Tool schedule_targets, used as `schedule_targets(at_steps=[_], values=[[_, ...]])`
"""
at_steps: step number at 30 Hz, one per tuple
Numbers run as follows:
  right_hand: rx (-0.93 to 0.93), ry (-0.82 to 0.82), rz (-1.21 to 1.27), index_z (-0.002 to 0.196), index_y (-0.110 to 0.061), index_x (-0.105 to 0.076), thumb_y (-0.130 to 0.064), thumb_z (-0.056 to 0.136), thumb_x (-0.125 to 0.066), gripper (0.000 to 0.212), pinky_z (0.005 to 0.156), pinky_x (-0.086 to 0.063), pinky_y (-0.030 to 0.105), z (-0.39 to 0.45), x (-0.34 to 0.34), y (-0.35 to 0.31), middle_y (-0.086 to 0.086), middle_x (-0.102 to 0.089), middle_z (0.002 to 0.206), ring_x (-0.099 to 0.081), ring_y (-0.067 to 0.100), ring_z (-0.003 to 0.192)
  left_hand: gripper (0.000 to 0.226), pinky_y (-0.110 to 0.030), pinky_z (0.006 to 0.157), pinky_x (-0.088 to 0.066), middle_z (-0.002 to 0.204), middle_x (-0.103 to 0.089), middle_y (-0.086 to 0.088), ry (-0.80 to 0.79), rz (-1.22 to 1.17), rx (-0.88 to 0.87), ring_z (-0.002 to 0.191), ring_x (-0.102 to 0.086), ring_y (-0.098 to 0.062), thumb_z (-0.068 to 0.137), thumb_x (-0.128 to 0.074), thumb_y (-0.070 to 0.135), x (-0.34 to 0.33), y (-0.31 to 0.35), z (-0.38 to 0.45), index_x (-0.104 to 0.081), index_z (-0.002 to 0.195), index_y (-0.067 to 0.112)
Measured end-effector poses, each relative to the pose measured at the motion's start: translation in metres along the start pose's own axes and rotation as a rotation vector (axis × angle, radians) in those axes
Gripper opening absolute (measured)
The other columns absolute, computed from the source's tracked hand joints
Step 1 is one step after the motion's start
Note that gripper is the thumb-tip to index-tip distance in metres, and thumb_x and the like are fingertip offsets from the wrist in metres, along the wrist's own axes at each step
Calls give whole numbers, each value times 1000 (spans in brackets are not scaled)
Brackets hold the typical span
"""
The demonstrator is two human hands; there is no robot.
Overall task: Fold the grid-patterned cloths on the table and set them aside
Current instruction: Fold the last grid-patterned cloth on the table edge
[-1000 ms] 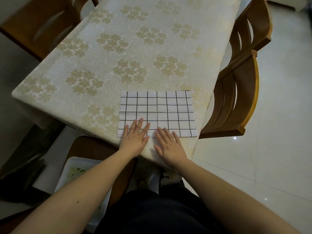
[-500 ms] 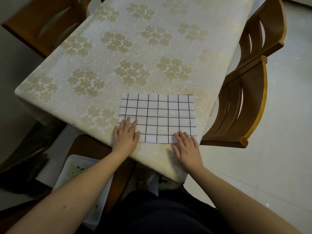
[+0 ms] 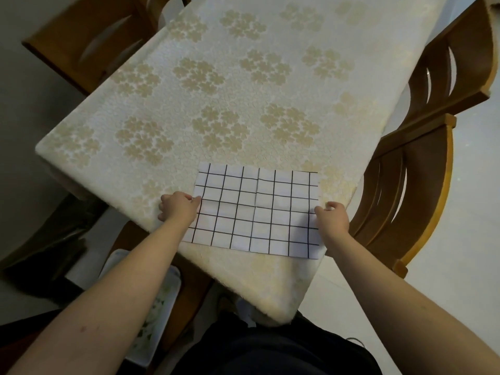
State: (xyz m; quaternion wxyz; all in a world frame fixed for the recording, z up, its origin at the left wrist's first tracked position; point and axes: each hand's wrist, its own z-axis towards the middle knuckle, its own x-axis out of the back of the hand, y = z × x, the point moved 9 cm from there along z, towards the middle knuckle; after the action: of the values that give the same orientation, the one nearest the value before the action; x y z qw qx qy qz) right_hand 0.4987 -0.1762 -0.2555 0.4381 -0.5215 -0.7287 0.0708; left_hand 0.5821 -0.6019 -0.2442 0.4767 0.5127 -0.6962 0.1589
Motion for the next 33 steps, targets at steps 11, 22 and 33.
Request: schedule_targets(at_steps=[11,22,33], values=[[-101,-153,-58,91,-13,-66,-42,78,-78,34,86,-57,50,22,-4,7,10,-68,92,-65,32,90,31,-29,77,-41,108,-58,-3,-99,-371,-128,96,-54,-18,95,-61,26,0,21,-8,-56,119,8],[39,-265,68,88,-13,-70,-31,86,-71,18,87,-56,51,4,-16,-18,12,-73,92,-68,32,91,37,-22,70,-44,112,-61,-1,-101,-323,-379,94,-62,-16,92,-65,23,56,66,-21,-54,126,34],[32,-376,187,100,-6,-68,-32,98,-54,30,63,-47,30,-5,-31,-25,7,-68,87,-60,18,72,31,-15,55,-37,94,-60,11,-232,46,-718,66,-50,-5,95,-59,22,61,147,-92,-60,123,37]])
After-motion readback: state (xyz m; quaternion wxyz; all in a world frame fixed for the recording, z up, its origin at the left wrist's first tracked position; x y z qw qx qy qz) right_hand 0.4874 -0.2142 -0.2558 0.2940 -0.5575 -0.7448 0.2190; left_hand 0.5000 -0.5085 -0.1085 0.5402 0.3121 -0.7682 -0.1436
